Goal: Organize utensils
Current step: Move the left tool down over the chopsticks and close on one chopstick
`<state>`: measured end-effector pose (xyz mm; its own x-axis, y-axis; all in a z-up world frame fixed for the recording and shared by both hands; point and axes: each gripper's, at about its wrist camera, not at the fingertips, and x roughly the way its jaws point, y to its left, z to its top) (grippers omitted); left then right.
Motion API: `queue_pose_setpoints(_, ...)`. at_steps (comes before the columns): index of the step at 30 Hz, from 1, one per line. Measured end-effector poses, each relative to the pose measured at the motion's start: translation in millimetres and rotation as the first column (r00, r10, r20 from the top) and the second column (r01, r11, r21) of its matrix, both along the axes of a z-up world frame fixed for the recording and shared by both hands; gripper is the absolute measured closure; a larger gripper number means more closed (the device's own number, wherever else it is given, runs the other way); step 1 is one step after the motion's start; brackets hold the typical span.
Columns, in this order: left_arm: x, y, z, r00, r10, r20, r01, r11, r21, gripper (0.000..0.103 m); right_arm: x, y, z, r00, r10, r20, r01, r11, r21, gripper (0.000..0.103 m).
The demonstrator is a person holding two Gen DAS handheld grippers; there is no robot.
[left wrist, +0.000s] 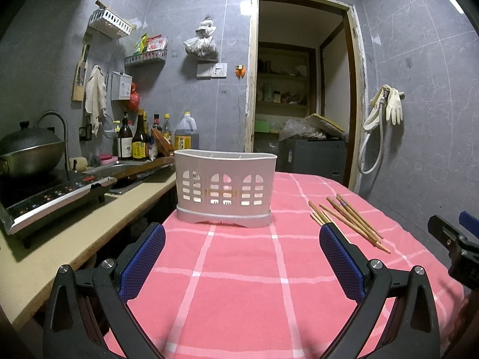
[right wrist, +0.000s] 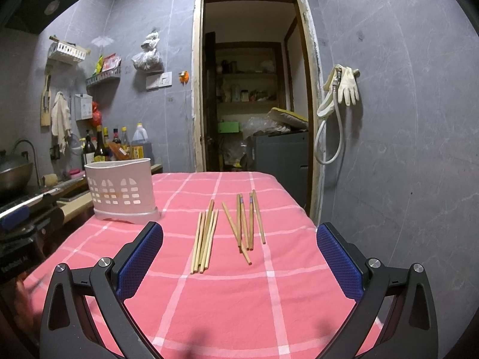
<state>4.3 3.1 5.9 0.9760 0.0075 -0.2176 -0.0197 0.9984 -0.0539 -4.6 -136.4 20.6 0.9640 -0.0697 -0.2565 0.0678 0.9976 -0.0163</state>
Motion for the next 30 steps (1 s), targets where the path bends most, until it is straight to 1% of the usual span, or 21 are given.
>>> queue_pose_setpoints(1,-1,-3,-4,1.0,0.0,-0.001,0.0,1.0,0.001,0.002,0,1,1,1.0,-0.002,-0.003,0.002,1.0,-0.004,0.0)
queue_pose_setpoints(7,19,-7,12,1.0,0.004,0.02,-0.004,1.0,0.013,0.002,13,0,14,1.0,-0.003,-0.007,0.003,1.0,-0.008,0.0)
queue_pose_setpoints(8,21,-10,15,1.0,0.002,0.025,-0.002,1.0,0.02,0.002,14,1,17,1.0,-0.001,-0.002,0.001,1.0,-0.01,0.0)
queue_pose_setpoints(9,23,-14,18,1.0,0.002,0.031,-0.003,1.0,0.027,0.002,20,1,12,1.0,0.0,-0.001,0.0,1.0,-0.011,0.0)
queue_pose_setpoints(13,32,-19,29,0.999,-0.005,0.039,0.004,1.0,0.028,0.002,27,-1,23,1.0,0.012,0.02,-0.011,1.0,-0.024,0.0)
queue_pose_setpoints(17,45,-19,36,1.0,-0.01,0.026,0.01,1.0,0.013,0.002,35,-3,34,0.999,0.028,0.04,-0.027,0.999,-0.032,0.0)
queue_pose_setpoints(20,59,-21,43,1.0,-0.014,0.013,0.014,1.0,0.004,0.002,46,-6,37,0.998,0.038,0.045,-0.036,0.999,-0.04,0.0)
queue_pose_setpoints(26,82,-31,54,1.0,-0.02,0.014,0.02,1.0,0.022,0.002,73,-13,44,0.998,0.047,0.047,-0.044,0.998,-0.051,0.0)
queue_pose_setpoints(30,103,-35,55,0.999,-0.034,-0.014,0.034,0.999,0.017,0.002,91,-17,47,0.998,0.056,0.034,-0.054,0.997,-0.063,0.0)
